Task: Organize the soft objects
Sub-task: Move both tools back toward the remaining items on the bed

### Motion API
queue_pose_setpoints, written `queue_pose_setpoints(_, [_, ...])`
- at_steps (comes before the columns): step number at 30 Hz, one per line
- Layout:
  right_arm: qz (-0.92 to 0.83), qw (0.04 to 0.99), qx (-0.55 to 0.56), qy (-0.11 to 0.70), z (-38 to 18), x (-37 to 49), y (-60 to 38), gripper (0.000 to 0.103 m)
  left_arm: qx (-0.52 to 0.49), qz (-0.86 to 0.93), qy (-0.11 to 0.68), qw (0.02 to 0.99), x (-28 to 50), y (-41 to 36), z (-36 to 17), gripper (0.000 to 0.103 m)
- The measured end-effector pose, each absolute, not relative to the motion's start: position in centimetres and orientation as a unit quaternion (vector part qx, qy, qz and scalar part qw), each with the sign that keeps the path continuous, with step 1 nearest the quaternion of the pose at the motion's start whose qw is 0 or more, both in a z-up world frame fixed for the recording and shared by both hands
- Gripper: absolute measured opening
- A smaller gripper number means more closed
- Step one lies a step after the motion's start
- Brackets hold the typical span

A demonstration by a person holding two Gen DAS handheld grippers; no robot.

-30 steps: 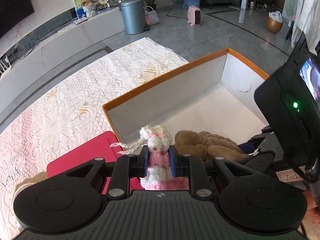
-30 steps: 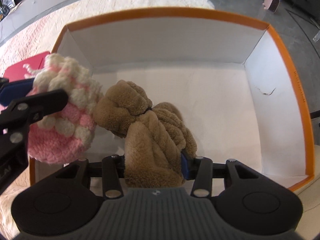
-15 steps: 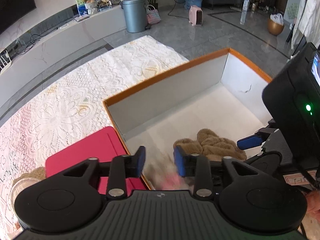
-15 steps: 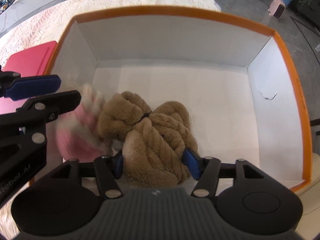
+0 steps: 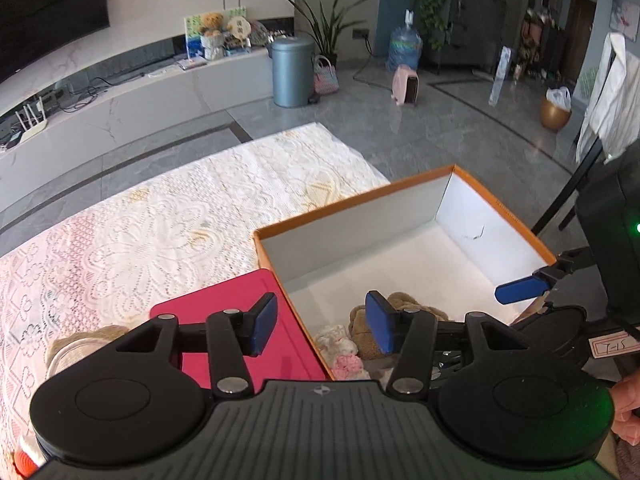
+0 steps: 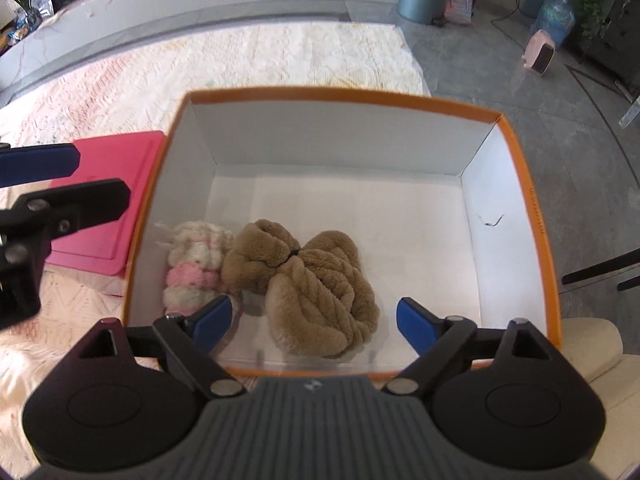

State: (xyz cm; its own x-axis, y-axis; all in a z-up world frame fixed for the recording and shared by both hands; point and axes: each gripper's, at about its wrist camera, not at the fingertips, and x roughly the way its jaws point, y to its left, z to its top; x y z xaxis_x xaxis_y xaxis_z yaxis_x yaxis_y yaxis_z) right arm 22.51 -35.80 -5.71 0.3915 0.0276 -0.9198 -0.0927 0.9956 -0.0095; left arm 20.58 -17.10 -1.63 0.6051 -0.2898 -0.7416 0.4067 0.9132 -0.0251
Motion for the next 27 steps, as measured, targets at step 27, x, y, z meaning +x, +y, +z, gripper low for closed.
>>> queue_pose_setpoints(27, [0.131, 0.929, 0.005, 0.347, -3.1, 9.4, -21.7, 0.094, -0.009, -0.034, 0.3, 0.953, 8.2, -0.2, -3.6, 0.061])
